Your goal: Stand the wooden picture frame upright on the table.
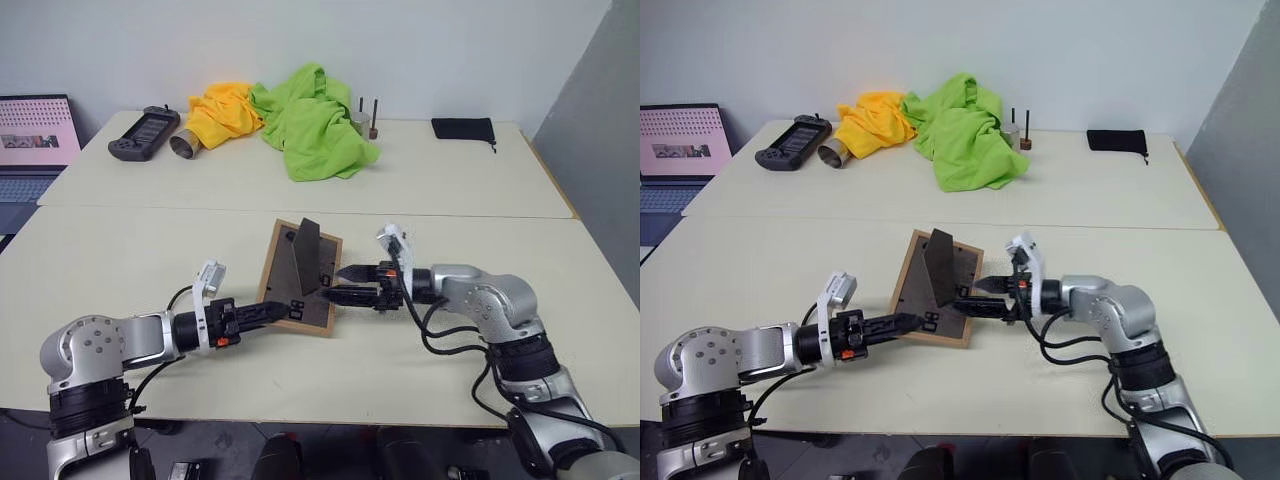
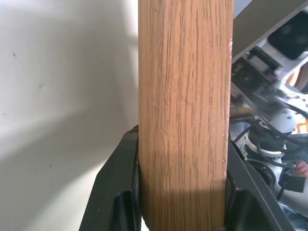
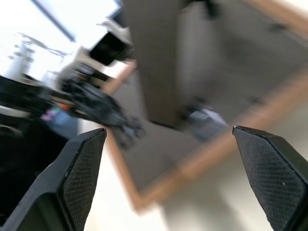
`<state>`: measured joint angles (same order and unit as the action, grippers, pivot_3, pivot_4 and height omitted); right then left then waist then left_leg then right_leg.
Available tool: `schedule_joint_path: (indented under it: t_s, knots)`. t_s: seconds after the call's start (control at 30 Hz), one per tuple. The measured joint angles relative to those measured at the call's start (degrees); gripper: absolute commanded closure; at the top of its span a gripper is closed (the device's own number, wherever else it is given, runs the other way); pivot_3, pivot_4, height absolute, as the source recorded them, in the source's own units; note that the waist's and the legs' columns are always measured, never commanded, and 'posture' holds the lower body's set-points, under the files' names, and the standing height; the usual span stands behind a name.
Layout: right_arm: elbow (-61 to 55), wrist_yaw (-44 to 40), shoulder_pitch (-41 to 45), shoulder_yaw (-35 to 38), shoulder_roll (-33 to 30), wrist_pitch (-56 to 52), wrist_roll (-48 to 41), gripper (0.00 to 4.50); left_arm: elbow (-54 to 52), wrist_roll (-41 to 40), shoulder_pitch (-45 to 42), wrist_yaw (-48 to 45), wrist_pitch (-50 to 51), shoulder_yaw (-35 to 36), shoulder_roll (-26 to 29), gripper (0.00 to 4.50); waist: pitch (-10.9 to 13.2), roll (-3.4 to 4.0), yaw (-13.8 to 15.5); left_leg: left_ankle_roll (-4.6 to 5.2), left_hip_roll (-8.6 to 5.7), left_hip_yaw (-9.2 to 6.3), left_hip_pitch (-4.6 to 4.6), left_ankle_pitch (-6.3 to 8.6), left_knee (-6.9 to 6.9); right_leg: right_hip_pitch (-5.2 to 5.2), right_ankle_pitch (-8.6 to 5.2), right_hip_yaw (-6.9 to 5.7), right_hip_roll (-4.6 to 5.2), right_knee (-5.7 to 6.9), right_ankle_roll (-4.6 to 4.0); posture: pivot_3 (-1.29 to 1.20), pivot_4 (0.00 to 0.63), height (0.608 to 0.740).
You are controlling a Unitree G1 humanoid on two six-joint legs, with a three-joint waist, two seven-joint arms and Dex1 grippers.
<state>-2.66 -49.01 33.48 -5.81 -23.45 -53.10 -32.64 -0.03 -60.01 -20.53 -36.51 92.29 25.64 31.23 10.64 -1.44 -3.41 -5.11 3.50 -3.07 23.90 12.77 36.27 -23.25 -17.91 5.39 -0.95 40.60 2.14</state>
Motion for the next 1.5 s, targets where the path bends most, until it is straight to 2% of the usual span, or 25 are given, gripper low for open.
schedule_joint_path:
  t_s: [0.1, 0.2, 0.23, 0.3, 0.43, 0.47, 0.5, 0.67, 0.77, 0.9, 1.07, 1.13, 1.2, 1.23, 1.33, 1.5]
  knots:
    - [-1.53, -2.22, -2.34, -0.34, -4.75, 8.87, 4.16, 0.04, 1.03, -2.11, 0.1, 0.75, 0.0, -0.08, 0.86, 3.21, 0.0, 0.0, 0.04, 0.0, 0.01, 0.0, -0.02, 0.0, -0.08, 0.0, -0.01, -0.01, -0.01, -0.06, 0.02, 0.0, 0.15, 0.74]
    - [0.34, -3.0, -7.54, -4.75, -11.49, 39.77, 20.05, 0.04, 4.89, -8.68, 0.33, 2.38, -0.03, -0.88, 4.26, 3.21, 0.02, -0.03, -0.01, 0.0, 0.02, 0.02, -0.03, 0.0, -0.15, 0.0, -0.09, -0.01, -0.01, -0.19, 0.18, 0.0, 0.15, 0.74]
    - [4.03, -1.01, -8.1, -6.72, -12.27, 53.53, 26.97, 0.04, 5.09, -11.88, 0.99, 2.99, -0.06, -2.08, 6.39, 3.21, 0.03, -0.05, -0.43, 0.0, 0.03, 0.09, -0.05, 0.0, -0.16, 0.0, -0.13, 0.08, -0.01, -0.21, 0.27, 0.0, 0.15, 0.74]
    - [11.15, 3.42, -7.7, -9.71, -11.63, 71.86, 36.05, 0.04, 6.06, -17.53, 1.4, 4.82, 0.01, -4.53, 7.99, 3.21, 0.03, -0.04, -0.95, 0.0, 0.01, 0.16, -0.1, 0.0, -0.16, 0.03, 0.02, 0.15, 0.03, -0.19, 0.07, 0.0, 0.15, 0.74]
    - [21.51, 15.92, -3.14, -14.15, -10.25, 95.35, 53.09, 0.04, 10.0, -26.71, 1.48, 9.6, 0.01, -7.89, 8.84, 3.21, 0.04, -0.05, -1.23, -0.02, 0.01, 0.11, -0.11, -0.01, -0.11, 0.0, 0.04, 0.14, 0.02, -0.06, 0.07, 0.0, 0.15, 0.74]
    - [22.35, 18.49, -2.2, -14.42, -9.82, 98.19, 55.86, 0.04, 10.26, -28.16, 1.49, 10.43, 0.01, -8.13, 9.03, 3.21, 0.04, -0.05, -1.25, -0.03, 0.01, 0.08, -0.12, -0.02, -0.11, 0.0, 0.04, 0.13, 0.01, -0.01, 0.06, 0.0, 0.15, 0.74]
    - [24.27, 23.94, 0.18, -15.31, -8.66, 103.23, 61.43, 0.04, 11.08, -31.95, 1.43, 12.61, -0.16, -8.87, 9.48, 3.21, 0.04, -0.05, -1.23, -0.05, 0.0, 0.05, -0.16, -0.03, -0.1, 0.0, 0.03, 0.12, 0.01, 0.12, 0.04, 0.0, 0.15, 0.74]
    - [27.69, 36.16, 4.52, -16.83, -4.42, 108.59, 72.51, 0.04, 10.87, -43.89, 2.93, 19.35, -4.17, -13.4, 12.21, 3.21, 0.04, -0.06, -1.1, -0.19, 0.0, -0.01, -0.18, -0.11, -0.1, 0.01, 0.02, 0.12, 0.04, 0.22, 0.01, 0.0, 0.15, 0.74]
    - [30.06, 40.53, 7.03, -18.28, -2.32, 109.77, 76.13, 0.55, 9.13, -49.17, 4.68, 22.58, -7.97, -16.33, 13.24, 3.21, 0.04, -0.06, -0.99, -0.21, -0.01, -0.01, -0.19, -0.12, -0.08, 0.02, 0.03, 0.11, 0.05, 0.23, 0.0, 0.0, 0.15, 0.74]
    - [32.55, 43.95, 8.41, -19.22, -2.09, 110.5, 77.76, 1.6, 7.3, -50.62, 5.45, 22.88, -10.39, -17.19, 13.96, 3.21, 0.04, -0.06, -0.65, -0.2, -0.04, -0.01, -0.19, -0.12, -0.06, 0.03, 0.02, 0.11, 0.05, 0.22, -0.01, 0.0, 0.15, 0.74]
    - [33.13, 46.51, 8.61, -19.79, -2.3, 111.53, 78.72, 2.62, 6.1, -52.04, 7.26, 21.8, -11.85, -17.39, 14.27, 3.21, 0.04, -0.06, -0.35, -0.19, -0.04, 0.0, -0.19, -0.12, -0.05, 0.03, 0.02, 0.12, 0.05, 0.23, -0.02, 0.0, 0.15, 0.74]
    - [33.13, 47.37, 8.81, -19.84, -2.41, 112.02, 78.85, 2.81, 5.93, -52.86, 8.12, 21.01, -12.55, -17.55, 14.27, 2.5, 0.04, -0.06, -0.36, -0.19, -0.04, -0.01, -0.2, -0.12, -0.05, 0.03, 0.01, 0.12, 0.04, 0.23, -0.02, 0.0, 0.15, 0.74]
    - [33.62, 46.93, 8.9, -20.28, -2.85, 112.18, 78.86, 2.93, 4.17, -52.6, 8.25, 21.02, -13.0, -17.59, 14.81, 2.2, 0.03, -0.07, -0.21, -0.19, -0.04, -0.02, -0.19, -0.12, -0.05, 0.04, 0.01, 0.11, 0.04, 0.23, -0.02, 0.0, 0.15, 0.74]
    - [34.15, 46.64, 8.89, -20.44, -2.99, 112.42, 78.81, 3.14, 3.36, -52.71, 8.22, 20.82, -13.33, -17.56, 15.39, 1.95, 0.03, -0.07, -0.13, -0.19, -0.05, -0.01, -0.2, -0.12, -0.04, 0.04, 0.01, 0.12, 0.04, 0.23, -0.02, 0.0, 0.15, 0.74]
    - [34.57, 46.29, 8.91, -20.39, -3.25, 112.47, 77.76, 3.18, 2.66, -52.55, 8.16, 20.88, -14.11, -17.55, 16.64, 1.32, 0.03, -0.07, -0.08, -0.19, -0.04, 0.0, -0.2, -0.12, -0.04, 0.05, 0.01, 0.12, 0.05, 0.23, -0.02, 0.0, 0.15, 0.74]
    - [36.7, 39.07, 8.88, -20.3, -5.21, 112.56, 66.82, 3.18, 5.24, -52.43, 6.49, 22.03, -16.98, -14.08, 20.81, 0.43, 0.04, -0.07, -0.09, -0.17, -0.02, 0.0, -0.19, -0.11, -0.02, 0.05, 0.01, 0.12, 0.04, 0.22, -0.03, 0.0, 0.15, 0.74]
